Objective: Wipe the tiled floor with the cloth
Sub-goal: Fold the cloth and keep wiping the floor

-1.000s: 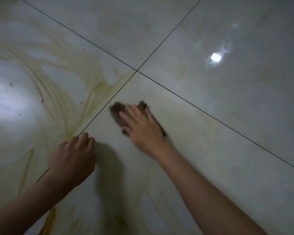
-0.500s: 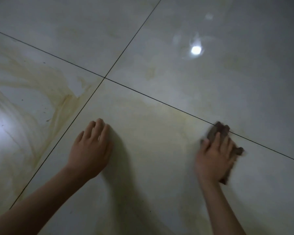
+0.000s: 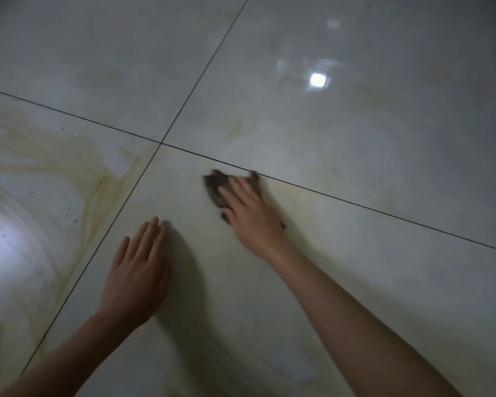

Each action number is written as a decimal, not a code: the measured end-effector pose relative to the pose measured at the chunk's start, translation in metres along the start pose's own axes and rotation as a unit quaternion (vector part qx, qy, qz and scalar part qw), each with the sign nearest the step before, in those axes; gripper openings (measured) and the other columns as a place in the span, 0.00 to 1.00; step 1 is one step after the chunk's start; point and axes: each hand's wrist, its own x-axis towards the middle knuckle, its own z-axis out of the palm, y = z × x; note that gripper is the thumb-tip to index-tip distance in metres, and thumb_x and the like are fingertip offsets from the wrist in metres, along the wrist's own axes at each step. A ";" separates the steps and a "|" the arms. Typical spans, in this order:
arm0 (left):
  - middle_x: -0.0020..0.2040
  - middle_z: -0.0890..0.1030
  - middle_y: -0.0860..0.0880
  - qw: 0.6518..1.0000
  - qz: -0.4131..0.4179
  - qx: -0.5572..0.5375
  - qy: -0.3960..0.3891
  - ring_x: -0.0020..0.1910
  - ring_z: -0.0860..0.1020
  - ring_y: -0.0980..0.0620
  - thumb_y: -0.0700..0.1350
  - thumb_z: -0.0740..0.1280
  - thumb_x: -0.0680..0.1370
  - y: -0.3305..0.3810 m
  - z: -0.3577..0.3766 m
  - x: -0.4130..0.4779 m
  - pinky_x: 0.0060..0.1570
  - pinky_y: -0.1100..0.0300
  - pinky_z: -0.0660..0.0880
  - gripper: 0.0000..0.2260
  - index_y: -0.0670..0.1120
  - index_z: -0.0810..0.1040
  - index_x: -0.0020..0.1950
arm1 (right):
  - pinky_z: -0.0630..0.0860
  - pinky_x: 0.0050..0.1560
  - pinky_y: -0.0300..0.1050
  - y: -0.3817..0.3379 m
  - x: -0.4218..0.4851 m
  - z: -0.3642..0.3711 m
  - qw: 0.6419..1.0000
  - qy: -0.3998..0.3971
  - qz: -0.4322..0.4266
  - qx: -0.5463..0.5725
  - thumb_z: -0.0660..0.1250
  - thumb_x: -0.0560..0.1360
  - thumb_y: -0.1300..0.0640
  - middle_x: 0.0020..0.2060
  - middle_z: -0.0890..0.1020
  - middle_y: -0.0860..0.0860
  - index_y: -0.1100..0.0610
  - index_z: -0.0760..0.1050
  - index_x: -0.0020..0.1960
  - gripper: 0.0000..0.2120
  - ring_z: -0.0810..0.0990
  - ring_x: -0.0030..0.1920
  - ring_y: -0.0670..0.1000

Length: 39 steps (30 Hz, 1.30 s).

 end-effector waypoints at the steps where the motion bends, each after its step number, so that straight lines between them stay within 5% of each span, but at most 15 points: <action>1: 0.77 0.44 0.46 1.000 0.004 0.000 -0.004 0.77 0.44 0.49 0.57 0.36 0.74 0.004 0.000 -0.001 0.76 0.50 0.44 0.33 0.44 0.44 0.77 | 0.59 0.74 0.59 0.021 -0.025 -0.005 0.999 0.037 0.028 0.003 0.60 0.80 0.55 0.73 0.66 0.60 0.62 0.69 0.72 0.22 0.62 0.75 0.59; 3: 0.77 0.42 0.46 1.000 0.016 0.001 -0.011 0.77 0.42 0.49 0.58 0.34 0.74 0.014 0.001 -0.001 0.76 0.50 0.43 0.32 0.45 0.42 0.76 | 0.66 0.69 0.63 0.067 -0.086 -0.017 0.990 0.104 0.097 -0.009 0.63 0.77 0.59 0.69 0.71 0.63 0.66 0.73 0.67 0.20 0.69 0.70 0.63; 7: 0.77 0.40 0.45 0.999 0.048 -0.004 -0.026 0.77 0.40 0.48 0.58 0.31 0.73 0.047 0.005 0.005 0.76 0.50 0.41 0.35 0.45 0.41 0.77 | 0.65 0.70 0.61 0.130 -0.191 -0.048 0.967 0.115 0.225 -0.005 0.64 0.79 0.65 0.71 0.68 0.62 0.65 0.71 0.69 0.19 0.67 0.71 0.64; 13: 0.79 0.37 0.44 0.990 0.108 0.049 -0.069 0.78 0.38 0.46 0.55 0.24 0.68 0.107 0.009 0.006 0.76 0.50 0.41 0.39 0.45 0.39 0.79 | 0.65 0.66 0.34 0.144 -0.233 -0.087 0.953 0.148 0.242 0.111 0.57 0.81 0.65 0.69 0.73 0.50 0.57 0.70 0.71 0.19 0.72 0.69 0.51; 15: 0.79 0.39 0.44 0.986 0.132 0.063 -0.085 0.78 0.39 0.46 0.56 0.25 0.68 0.119 0.009 0.003 0.76 0.50 0.43 0.39 0.47 0.39 0.79 | 0.67 0.68 0.41 0.166 -0.225 -0.103 0.938 0.191 0.272 0.095 0.57 0.82 0.64 0.70 0.72 0.52 0.58 0.68 0.72 0.19 0.72 0.68 0.52; 20: 0.80 0.48 0.45 0.983 0.130 0.073 -0.102 0.78 0.48 0.46 0.54 0.35 0.75 0.134 0.002 0.003 0.73 0.52 0.56 0.33 0.48 0.51 0.79 | 0.56 0.74 0.50 0.176 -0.201 -0.079 0.928 0.129 0.348 -0.008 0.56 0.83 0.60 0.76 0.58 0.58 0.62 0.60 0.76 0.22 0.59 0.76 0.56; 24: 0.77 0.60 0.42 0.983 0.134 0.061 -0.110 0.75 0.60 0.43 0.49 0.47 0.77 0.141 -0.007 0.006 0.64 0.49 0.70 0.27 0.43 0.64 0.75 | 0.67 0.66 0.61 0.094 -0.199 -0.030 0.979 0.136 0.149 0.040 0.64 0.77 0.66 0.64 0.74 0.67 0.69 0.74 0.64 0.17 0.71 0.67 0.67; 29: 0.80 0.45 0.49 0.971 0.124 0.099 -0.178 0.78 0.49 0.49 0.48 0.53 0.81 0.141 -0.023 0.010 0.70 0.52 0.64 0.27 0.51 0.49 0.79 | 0.59 0.75 0.57 0.052 -0.263 -0.026 0.991 -0.017 -0.015 0.135 0.58 0.78 0.71 0.70 0.70 0.60 0.64 0.73 0.68 0.19 0.65 0.73 0.58; 32: 0.79 0.48 0.52 0.968 0.119 0.117 -0.187 0.77 0.53 0.53 0.49 0.51 0.81 0.148 -0.032 0.018 0.70 0.53 0.64 0.25 0.52 0.50 0.79 | 0.63 0.72 0.43 0.101 -0.286 -0.061 0.985 0.063 0.119 0.110 0.57 0.80 0.69 0.68 0.75 0.52 0.57 0.74 0.68 0.20 0.69 0.70 0.49; 34: 0.77 0.53 0.50 0.966 0.128 0.142 -0.173 0.74 0.59 0.54 0.49 0.51 0.81 0.152 -0.030 0.019 0.67 0.55 0.66 0.24 0.52 0.52 0.77 | 0.68 0.66 0.38 0.148 -0.316 -0.084 0.950 0.127 0.278 0.063 0.56 0.82 0.65 0.63 0.79 0.54 0.62 0.76 0.64 0.15 0.72 0.67 0.57; 36: 0.75 0.54 0.50 0.964 0.139 0.165 -0.159 0.74 0.60 0.53 0.49 0.52 0.80 0.154 -0.026 0.017 0.66 0.57 0.67 0.25 0.51 0.52 0.77 | 0.63 0.71 0.48 0.190 -0.341 -0.093 0.901 0.142 0.409 0.012 0.60 0.81 0.60 0.69 0.71 0.61 0.67 0.71 0.68 0.18 0.68 0.70 0.63; 39: 0.78 0.47 0.49 0.955 0.136 0.207 -0.164 0.77 0.52 0.51 0.49 0.52 0.81 0.153 -0.024 0.010 0.69 0.55 0.64 0.27 0.50 0.45 0.78 | 0.50 0.76 0.53 0.200 -0.348 -0.068 0.822 0.183 0.540 -0.014 0.56 0.83 0.55 0.77 0.56 0.58 0.59 0.58 0.77 0.24 0.55 0.77 0.60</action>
